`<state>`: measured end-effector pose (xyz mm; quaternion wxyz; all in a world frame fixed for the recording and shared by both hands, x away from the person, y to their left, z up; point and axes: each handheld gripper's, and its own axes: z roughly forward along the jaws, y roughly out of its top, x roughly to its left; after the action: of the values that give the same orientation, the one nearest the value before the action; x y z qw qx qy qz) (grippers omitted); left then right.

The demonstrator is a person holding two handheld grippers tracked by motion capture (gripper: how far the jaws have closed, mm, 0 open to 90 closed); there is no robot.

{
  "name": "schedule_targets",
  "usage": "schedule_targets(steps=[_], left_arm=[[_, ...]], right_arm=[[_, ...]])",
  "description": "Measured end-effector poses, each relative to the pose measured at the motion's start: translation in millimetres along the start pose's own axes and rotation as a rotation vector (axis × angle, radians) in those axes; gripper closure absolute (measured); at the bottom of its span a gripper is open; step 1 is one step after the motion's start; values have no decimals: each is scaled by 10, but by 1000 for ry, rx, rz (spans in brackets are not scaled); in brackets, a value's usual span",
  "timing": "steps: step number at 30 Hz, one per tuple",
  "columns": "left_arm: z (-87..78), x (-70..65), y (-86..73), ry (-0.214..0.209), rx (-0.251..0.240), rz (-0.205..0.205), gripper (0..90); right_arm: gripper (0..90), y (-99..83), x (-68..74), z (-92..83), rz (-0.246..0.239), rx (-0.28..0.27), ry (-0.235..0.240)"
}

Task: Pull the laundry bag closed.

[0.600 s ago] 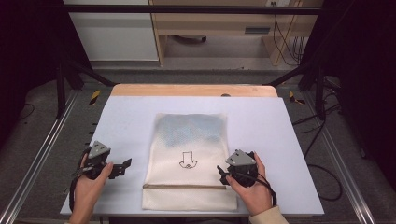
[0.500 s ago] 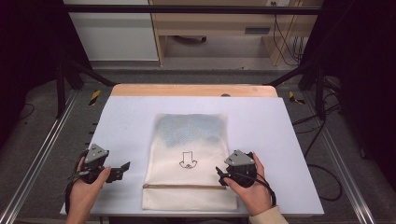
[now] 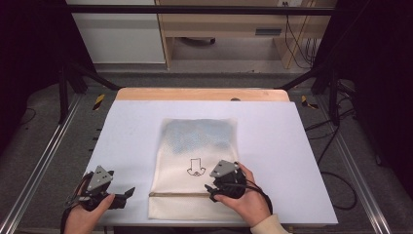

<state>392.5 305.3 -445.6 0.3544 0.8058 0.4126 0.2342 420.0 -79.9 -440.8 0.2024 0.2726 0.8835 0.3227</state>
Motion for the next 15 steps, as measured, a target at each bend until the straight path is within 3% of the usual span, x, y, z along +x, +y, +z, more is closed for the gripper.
schedule_targets(steps=[3,6,7,8,15], left_arm=[[-44,65,-13,23,-19,-37,61],[-63,94,-31,23,-27,-57,63],[-70,103,-39,22,-29,-77,63],[-66,108,-39,31,-40,-84,64],[-76,143,-39,48,-53,-90,64]], right_arm=[[226,139,90,56,-29,36,44],[220,238,164,95,-52,49,59],[224,342,239,151,-96,80,84],[227,386,270,172,-108,99,98],[235,647,414,273,-174,111,130]])
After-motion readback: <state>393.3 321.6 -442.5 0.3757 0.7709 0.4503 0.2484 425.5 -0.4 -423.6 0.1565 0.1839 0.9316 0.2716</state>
